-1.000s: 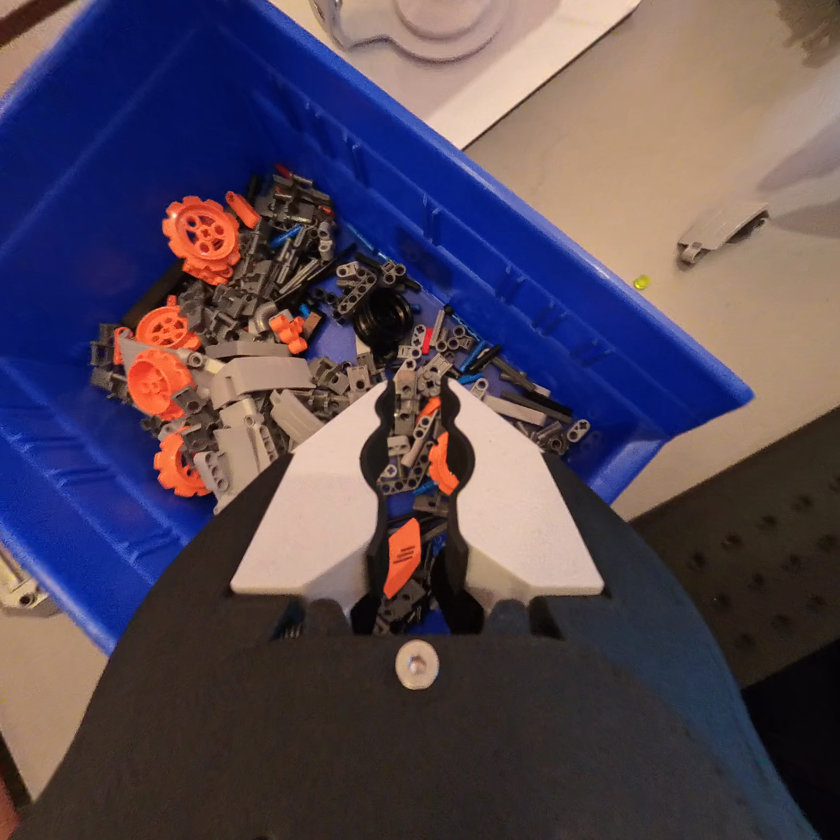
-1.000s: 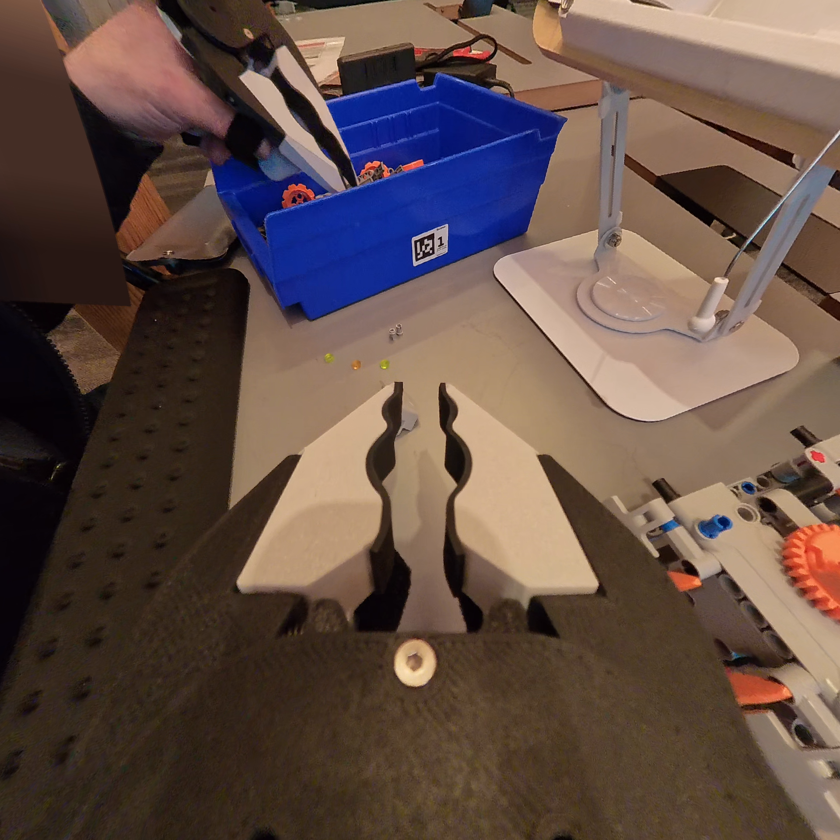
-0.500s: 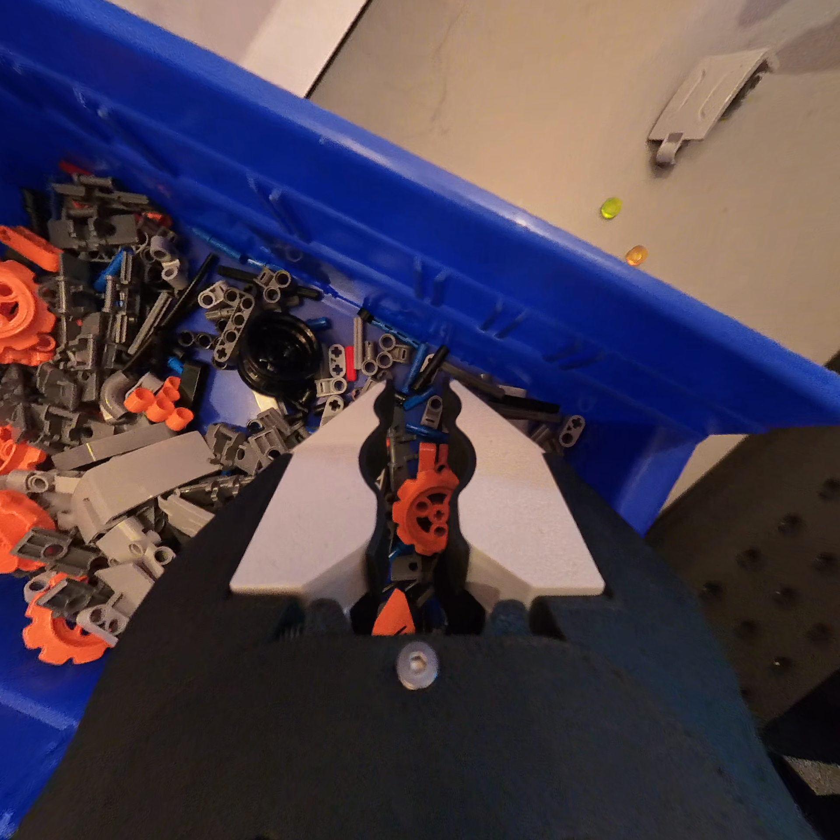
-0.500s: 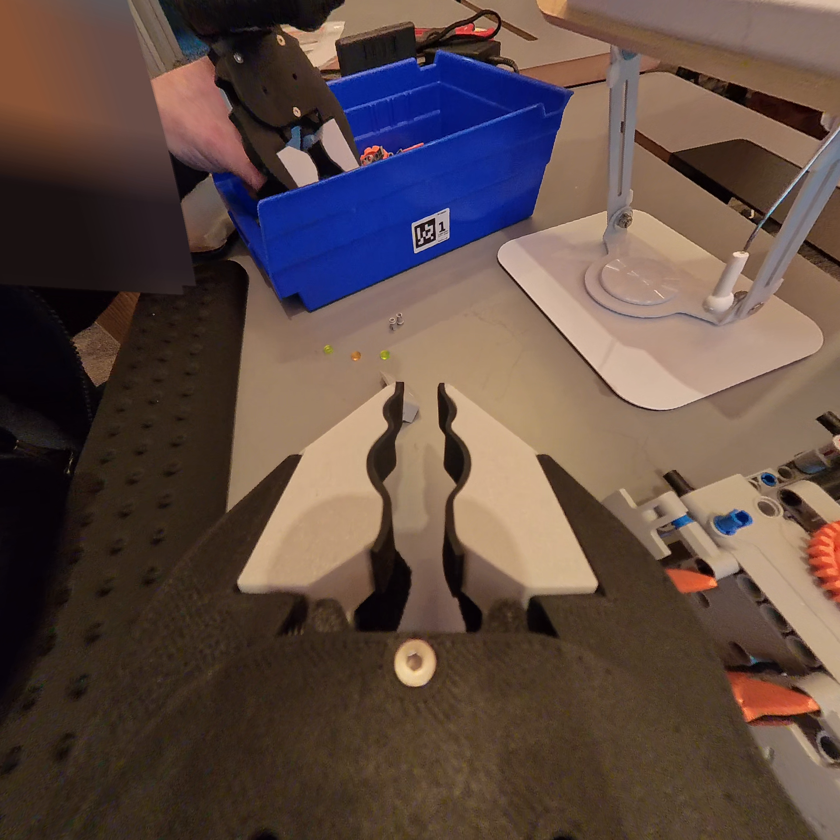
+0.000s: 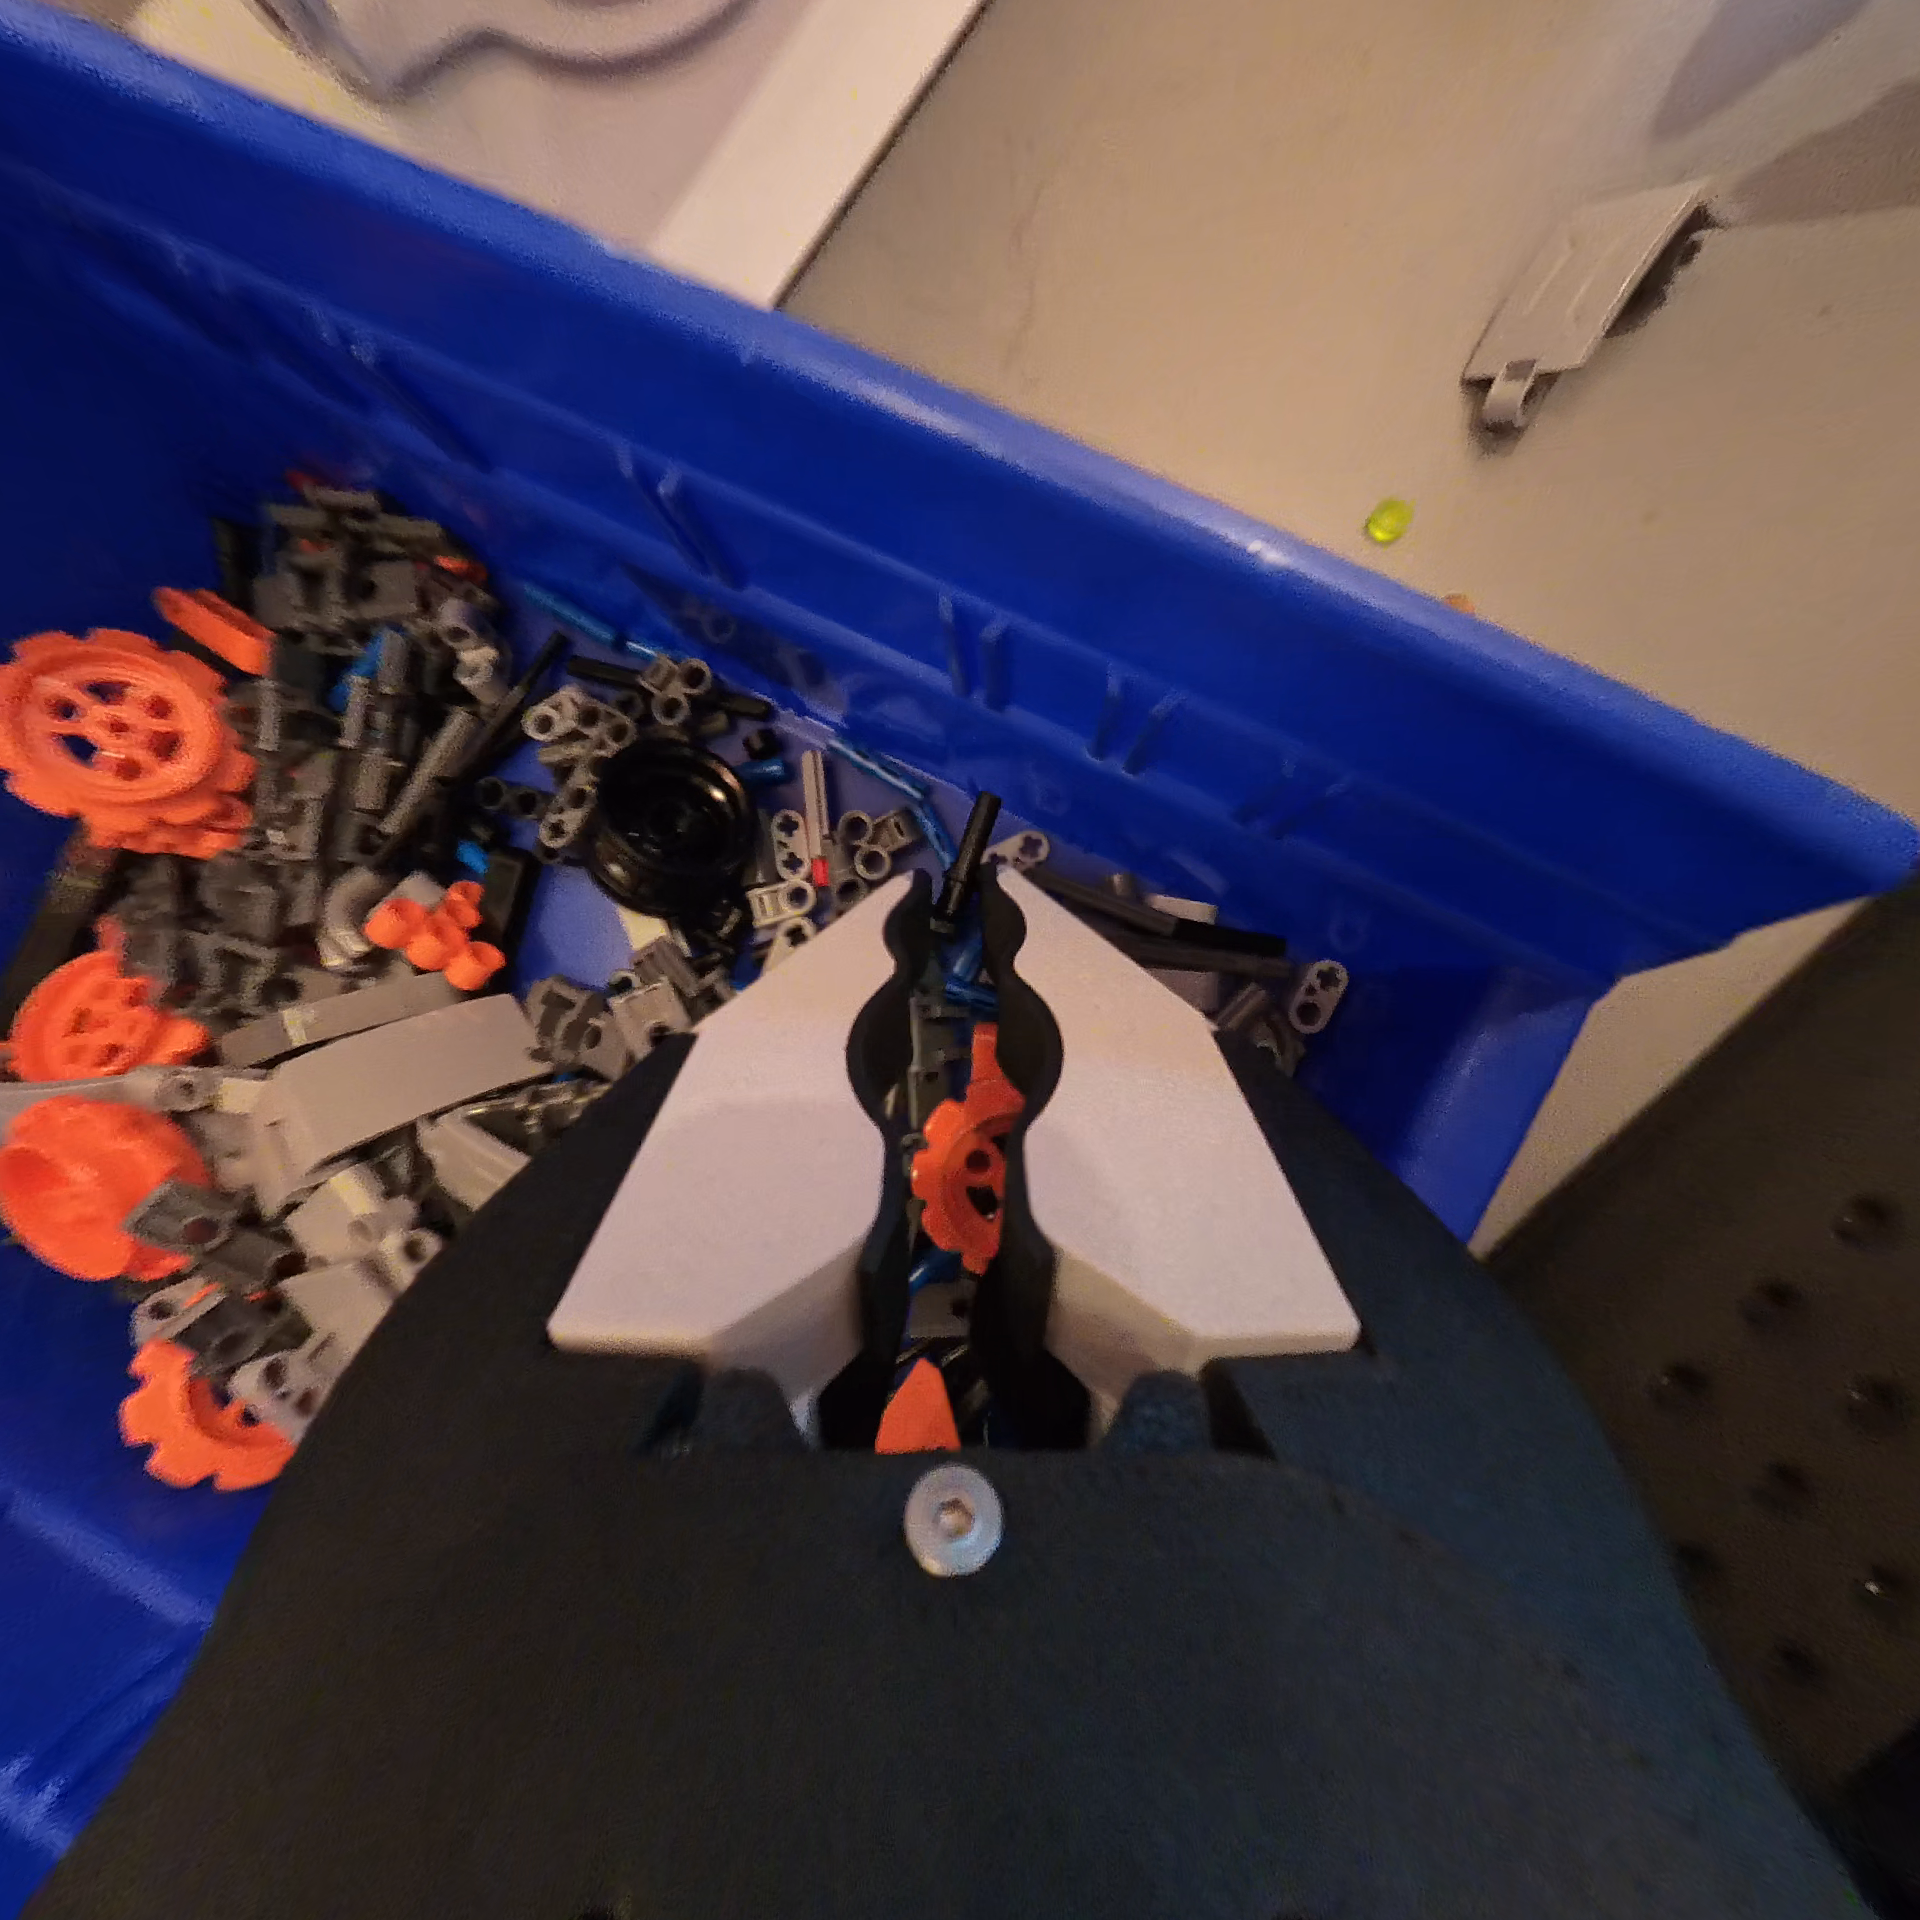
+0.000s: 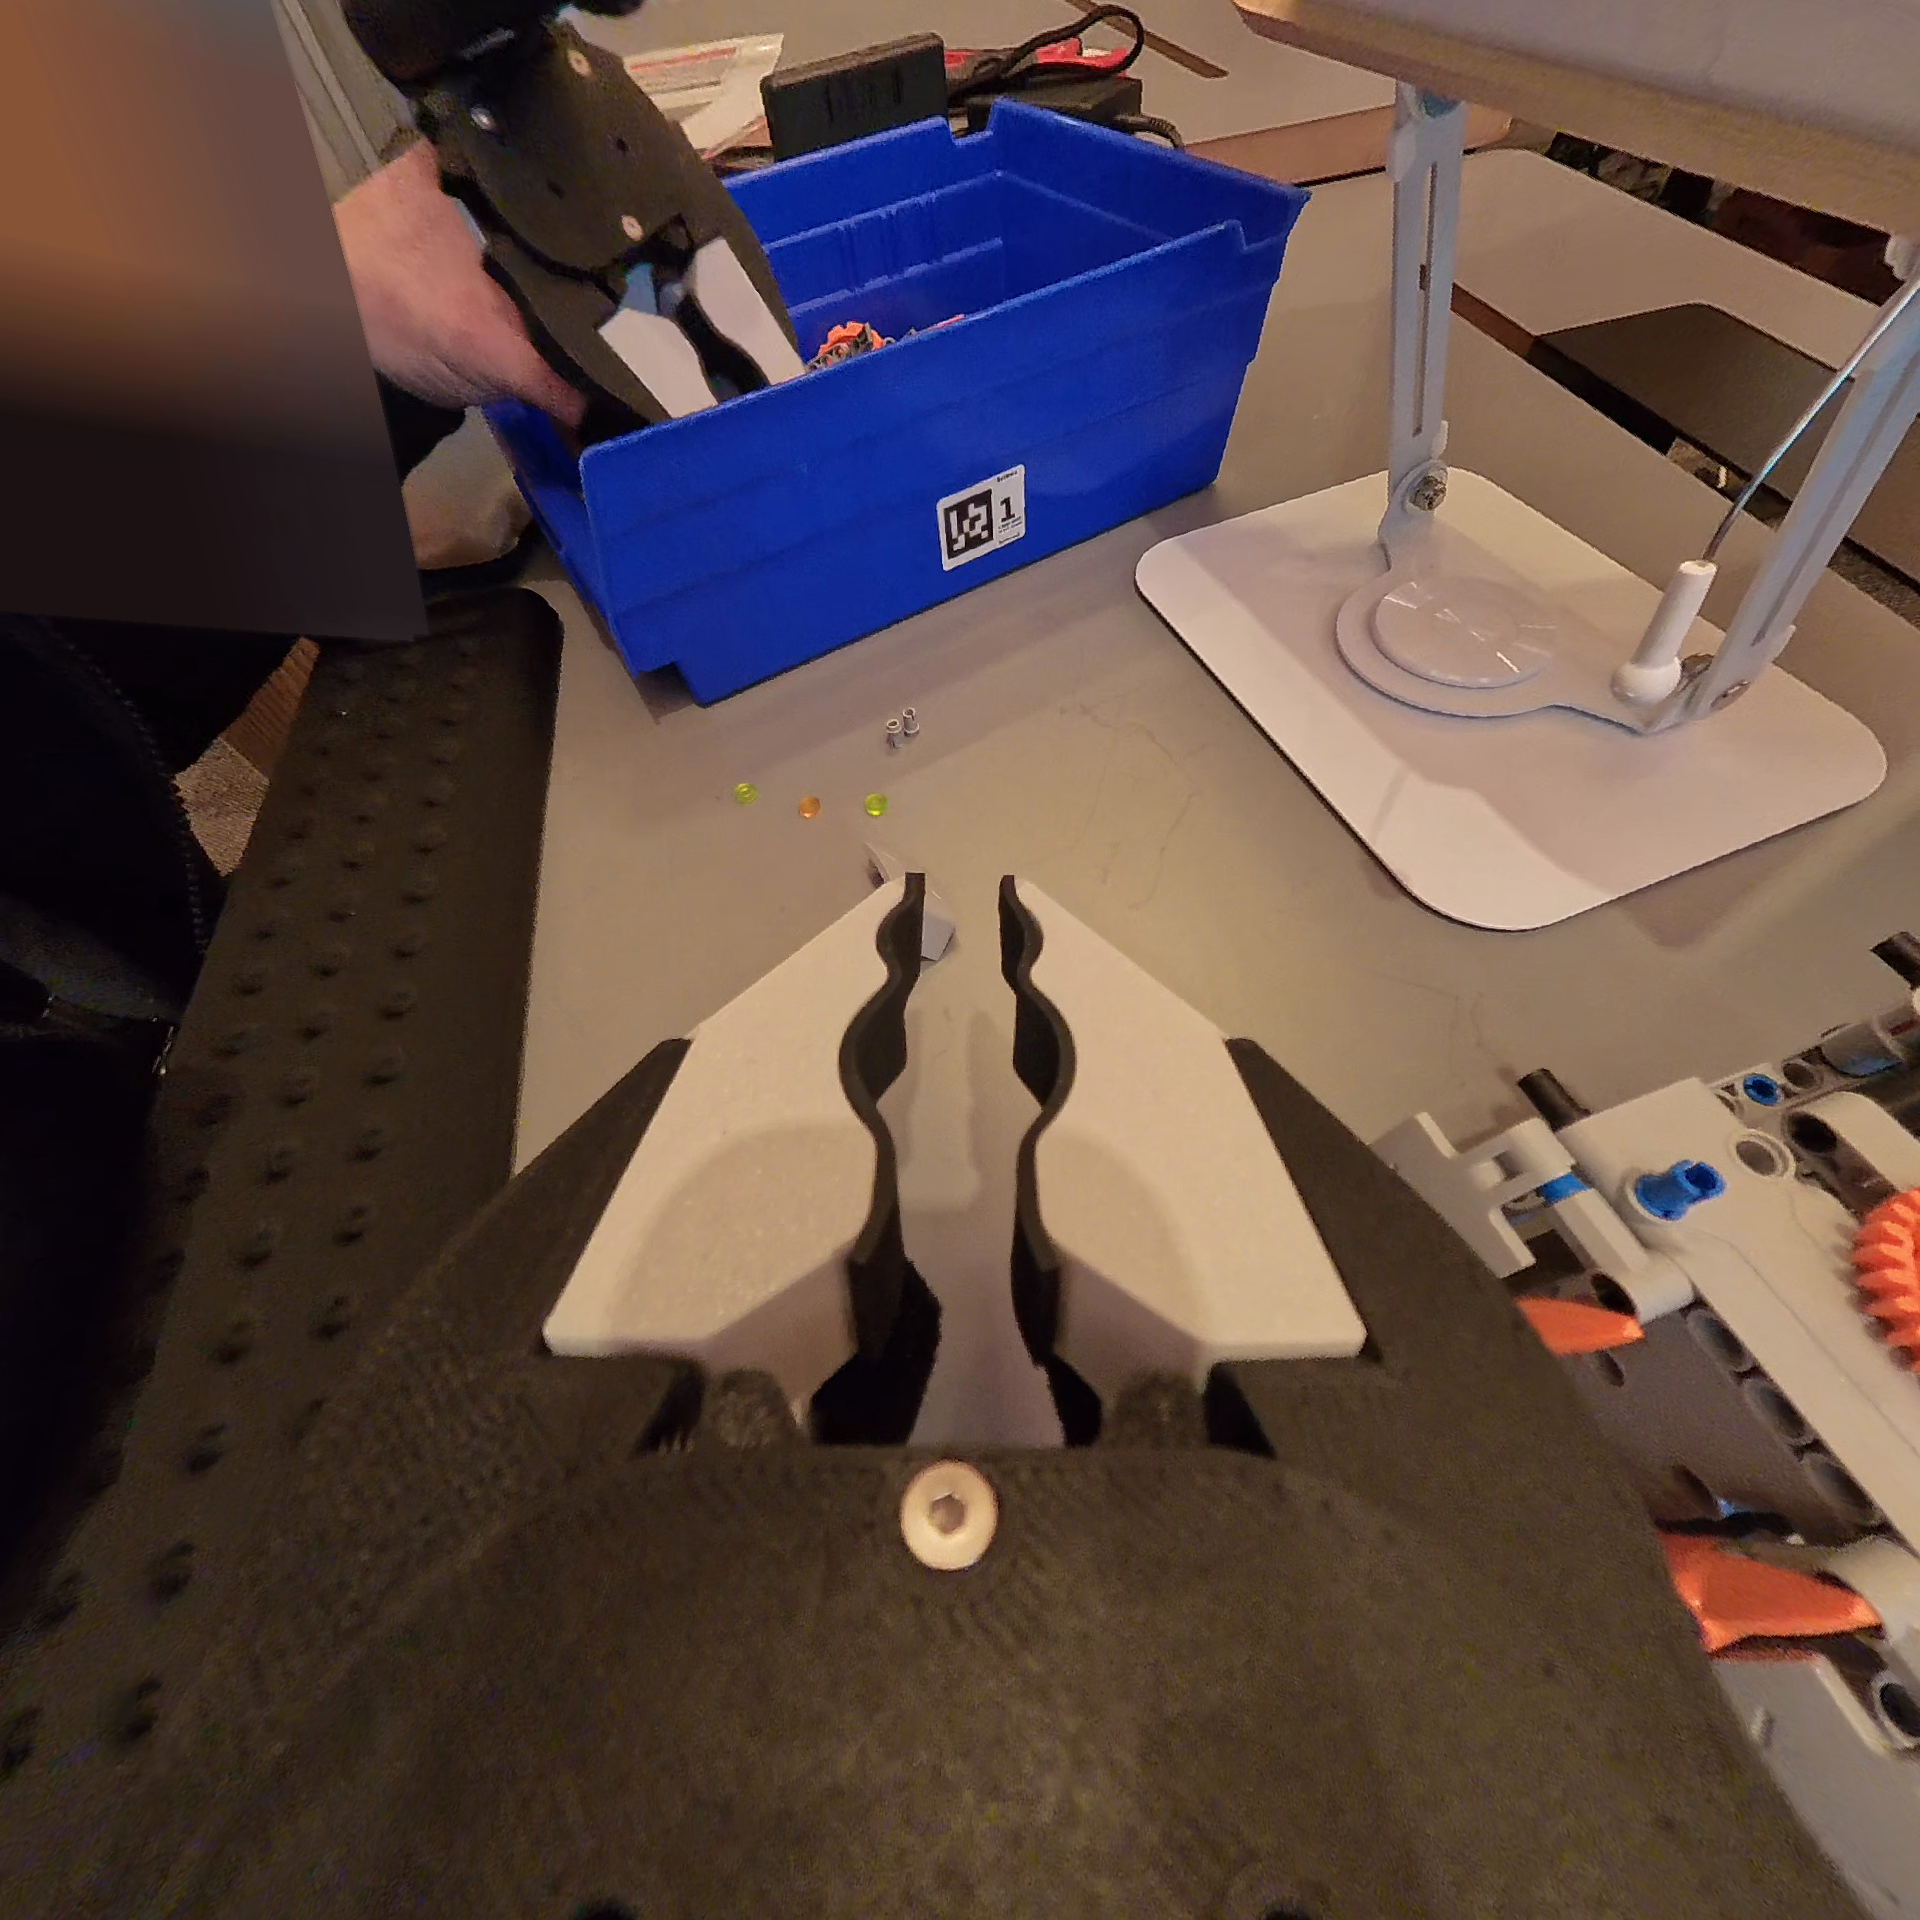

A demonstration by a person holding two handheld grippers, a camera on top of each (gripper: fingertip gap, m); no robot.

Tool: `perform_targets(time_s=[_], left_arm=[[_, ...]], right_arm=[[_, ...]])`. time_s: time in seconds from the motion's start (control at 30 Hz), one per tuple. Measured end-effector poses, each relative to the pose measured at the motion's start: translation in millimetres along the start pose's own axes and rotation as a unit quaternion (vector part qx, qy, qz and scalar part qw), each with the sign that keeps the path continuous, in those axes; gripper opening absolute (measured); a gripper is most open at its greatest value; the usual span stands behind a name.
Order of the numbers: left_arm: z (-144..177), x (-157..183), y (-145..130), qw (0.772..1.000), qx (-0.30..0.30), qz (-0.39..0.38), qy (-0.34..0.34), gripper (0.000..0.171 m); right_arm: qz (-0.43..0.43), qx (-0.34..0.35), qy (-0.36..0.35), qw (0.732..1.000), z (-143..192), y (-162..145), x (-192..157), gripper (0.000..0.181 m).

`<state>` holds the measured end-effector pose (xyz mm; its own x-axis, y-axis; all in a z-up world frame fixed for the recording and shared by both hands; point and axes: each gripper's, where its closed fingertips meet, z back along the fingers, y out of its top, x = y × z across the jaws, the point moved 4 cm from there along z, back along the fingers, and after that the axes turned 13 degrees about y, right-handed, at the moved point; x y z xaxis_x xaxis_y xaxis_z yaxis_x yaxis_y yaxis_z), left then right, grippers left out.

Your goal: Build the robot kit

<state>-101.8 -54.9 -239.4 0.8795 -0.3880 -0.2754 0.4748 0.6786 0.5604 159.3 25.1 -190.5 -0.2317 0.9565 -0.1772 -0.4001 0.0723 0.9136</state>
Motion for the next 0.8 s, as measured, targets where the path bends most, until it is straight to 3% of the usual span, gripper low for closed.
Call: perform_targets(time_s=[0.13, 0.37, 0.8], left_arm=[[23, -9, 14, 0.992, 0.062, -0.051, 0.097, 0.007], [51, -8, 28, 0.964, 0.102, -0.121, 0.215, 0.007], [64, 2, 40, 0.96, 0.137, -0.104, 0.219, 0.006]], right_arm=[[0.004, 0.003, 0.0, 1.0, 1, 2, -1, 0.012], [0.008, 0.005, 0.0, 1.0, 1, 4, -3, 0.012], [0.009, 0.004, 0.002, 1.0, 1, 4, -3, 0.012]])
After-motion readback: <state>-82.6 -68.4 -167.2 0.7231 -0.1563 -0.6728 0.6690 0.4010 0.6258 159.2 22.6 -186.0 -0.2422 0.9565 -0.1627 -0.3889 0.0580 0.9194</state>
